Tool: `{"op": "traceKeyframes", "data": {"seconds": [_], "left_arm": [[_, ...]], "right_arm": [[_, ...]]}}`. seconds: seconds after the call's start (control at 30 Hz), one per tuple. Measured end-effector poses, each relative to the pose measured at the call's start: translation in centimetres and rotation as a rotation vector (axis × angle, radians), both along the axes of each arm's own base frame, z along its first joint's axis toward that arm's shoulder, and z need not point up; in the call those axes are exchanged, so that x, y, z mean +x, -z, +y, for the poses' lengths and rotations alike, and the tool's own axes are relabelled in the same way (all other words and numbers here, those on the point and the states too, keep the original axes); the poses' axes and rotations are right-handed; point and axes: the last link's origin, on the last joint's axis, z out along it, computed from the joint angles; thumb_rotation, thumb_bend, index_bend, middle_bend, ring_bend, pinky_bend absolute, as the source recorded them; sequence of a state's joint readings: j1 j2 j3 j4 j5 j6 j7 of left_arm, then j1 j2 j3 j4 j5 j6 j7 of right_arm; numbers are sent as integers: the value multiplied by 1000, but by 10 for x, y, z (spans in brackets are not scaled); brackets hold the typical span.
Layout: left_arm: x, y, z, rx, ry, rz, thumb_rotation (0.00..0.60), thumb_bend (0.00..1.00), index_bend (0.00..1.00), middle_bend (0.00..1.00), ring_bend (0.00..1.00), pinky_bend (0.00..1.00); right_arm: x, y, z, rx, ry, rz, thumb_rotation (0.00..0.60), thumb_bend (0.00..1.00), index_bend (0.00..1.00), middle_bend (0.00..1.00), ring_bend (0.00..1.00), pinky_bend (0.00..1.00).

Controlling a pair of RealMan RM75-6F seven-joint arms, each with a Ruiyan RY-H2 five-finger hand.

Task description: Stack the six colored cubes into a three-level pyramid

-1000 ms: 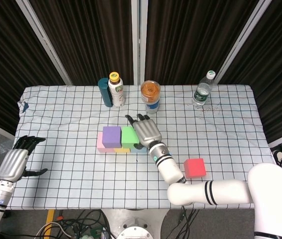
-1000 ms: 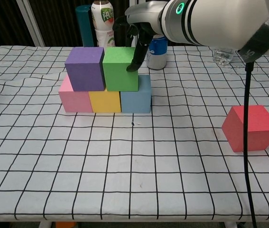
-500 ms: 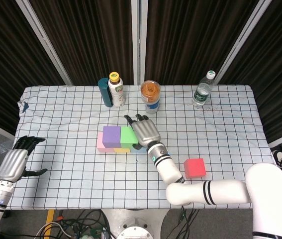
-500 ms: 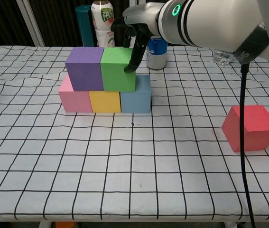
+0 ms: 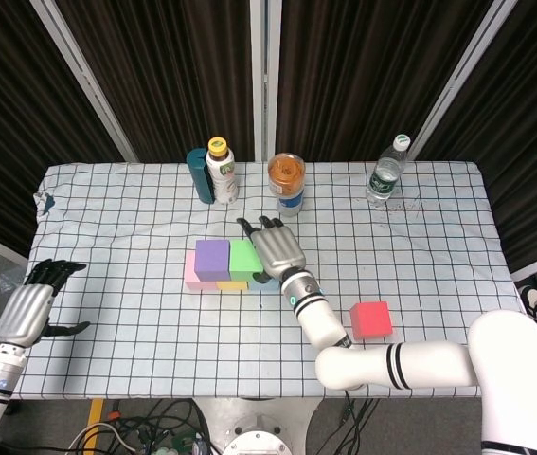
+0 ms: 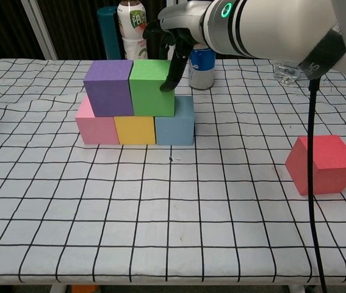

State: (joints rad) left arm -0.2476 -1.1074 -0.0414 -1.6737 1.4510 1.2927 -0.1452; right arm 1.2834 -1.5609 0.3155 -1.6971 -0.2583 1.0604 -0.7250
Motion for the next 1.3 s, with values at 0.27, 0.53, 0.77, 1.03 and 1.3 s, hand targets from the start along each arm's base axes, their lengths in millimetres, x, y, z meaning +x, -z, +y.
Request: {"op": "traceKeyframes", "data": {"seconds": [0.27,0.53,0.77,1.03,1.3], "left_arm": [[0,0,0,-2,-3,-2,600,60,186,161,99,69],[-1,0,0,-2,-6,-3,600,60,185,161,99,69],[-3,0,-1,0,-10,-6,600,60,185,161,99,69],[-2,0,-1,3,-5,-4,600,60,185,161,99,69],[-1,-2,0,3,1,14,600,60,185,158,99,69]], "right_arm": [[2,0,-1,0,-1,-5,600,172,0,356,77,125],[3,2,0,2,-3,-1,600,172,0,353,77,121],[2,4,0,3,3,6,600,169,0,321,67,101],[1,3,2,16,0,8,600,153,0,162,13,42],[-3,-14,6,3,-10,-23,600,153,0,37,0,0]]}}
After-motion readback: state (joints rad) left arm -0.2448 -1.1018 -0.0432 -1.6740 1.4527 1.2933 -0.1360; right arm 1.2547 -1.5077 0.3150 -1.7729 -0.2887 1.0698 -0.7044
